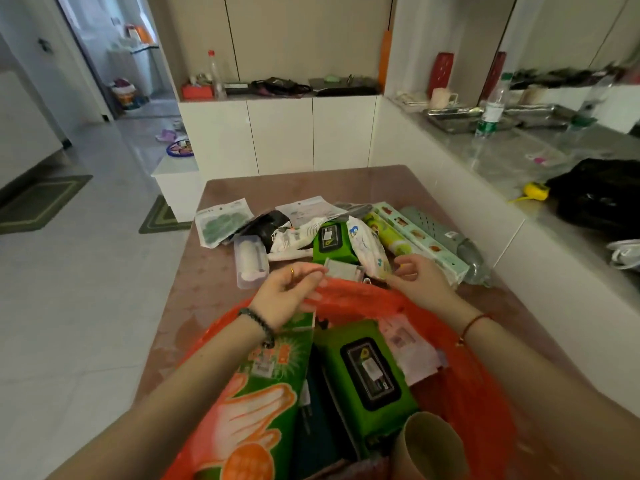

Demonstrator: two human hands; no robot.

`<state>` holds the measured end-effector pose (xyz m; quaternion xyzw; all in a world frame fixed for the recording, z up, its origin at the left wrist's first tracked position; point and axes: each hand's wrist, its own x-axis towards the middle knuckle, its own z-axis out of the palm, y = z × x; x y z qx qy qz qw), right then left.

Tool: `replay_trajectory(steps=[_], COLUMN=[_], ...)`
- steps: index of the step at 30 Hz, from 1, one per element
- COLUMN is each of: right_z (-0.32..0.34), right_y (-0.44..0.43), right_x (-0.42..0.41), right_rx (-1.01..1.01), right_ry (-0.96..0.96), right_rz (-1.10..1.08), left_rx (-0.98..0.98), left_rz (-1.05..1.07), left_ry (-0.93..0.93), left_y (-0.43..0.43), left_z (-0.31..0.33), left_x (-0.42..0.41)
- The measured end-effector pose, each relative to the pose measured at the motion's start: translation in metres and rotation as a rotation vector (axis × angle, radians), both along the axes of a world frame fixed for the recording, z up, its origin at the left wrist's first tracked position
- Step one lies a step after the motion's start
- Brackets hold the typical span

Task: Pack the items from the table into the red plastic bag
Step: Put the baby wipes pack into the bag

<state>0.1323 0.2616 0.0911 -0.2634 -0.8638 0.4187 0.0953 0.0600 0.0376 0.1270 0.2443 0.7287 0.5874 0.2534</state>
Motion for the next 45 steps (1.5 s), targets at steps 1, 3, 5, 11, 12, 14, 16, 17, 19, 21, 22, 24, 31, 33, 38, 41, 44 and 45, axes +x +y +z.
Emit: replay_trajectory(steps=[1, 3, 5, 11, 12, 14, 16, 17, 19, 21, 22, 24, 31, 33, 38, 41, 44, 45], right_z=[-0.008, -0.020, -0.031, -0.066, -0.067, -0.066, -0.059, -0.053, -0.034, -0.008, 0.004, 0.023, 0.041, 0.046, 0.042, 0.025, 0.002, -0.006], right_y=[0.007, 0.018, 0.026, 0.038, 0.041, 0.052, 0.067, 0.074, 0.085, 0.082, 0.075, 0.056, 0.001, -0.007, -0.029, -0.045, -0.051, -0.055], right_x=[-0.015, -0.043, -0.069, -0.122, -0.126, -0.131, -0.134, -0.134, -0.133, -0.122, -0.112, -0.087, -0.020, -0.008, 0.029, 0.056, 0.075, 0.078], right_rx=[0.013, 0.072, 0.149, 0.446, 0.526, 0.621, 0.550, 0.485, 0.389, 0.399, 0.434, 0.534, 0.391, 0.015, -1.019, -1.061, -0.996, -0.954], right_ry=[-0.050, -0.156, -0.253, -0.444, -0.463, -0.436, -0.281, -0.177, 0.023, 0.225, 0.315, 0.439, 0.458, 0.404, 0.126, 0.030, -0.080, -0.111], right_rz=[-0.006, -0.015, 0.005, 0.049, 0.075, 0.131, 0.127, 0.111, 0.091, 0.120, 0.159, 0.289, 0.457, 0.254, 0.212, 0.179, 0.122, 0.104], left_rx=[0.005, 0.015, 0.017, 0.074, 0.071, 0.051, 0.013, -0.004, 0.014, 0.076, 0.115, 0.219, 0.294, 0.322, 0.159, -0.067, -0.255, -0.299], left_rz=[0.022, 0.067, 0.122, 0.266, 0.284, 0.297, 0.280, 0.267, 0.266, 0.248, 0.228, 0.216, 0.249, 0.141, 0.030, 0.097, 0.167, 0.151], left_ry=[-0.032, -0.122, -0.218, -0.435, -0.464, -0.534, -0.619, -0.652, -0.721, -0.742, -0.731, -0.661, -0.409, -0.456, -0.380, -0.193, 0.249, 0.389], left_y=[0.010, 0.029, 0.046, 0.094, 0.100, 0.110, 0.120, 0.125, 0.135, 0.146, 0.151, 0.157, 0.119, 0.100, 0.064, 0.042, 0.013, 0.004], left_z=[-0.002, -0.007, -0.012, -0.021, -0.023, -0.025, -0.025, -0.024, -0.020, -0.013, -0.009, 0.000, 0.006, 0.008, -0.001, -0.015, -0.020, -0.018], left_x=[-0.009, -0.027, -0.041, -0.076, -0.080, -0.087, -0.091, -0.092, -0.091, -0.087, -0.083, -0.077, -0.043, -0.028, 0.011, 0.029, 0.025, 0.022])
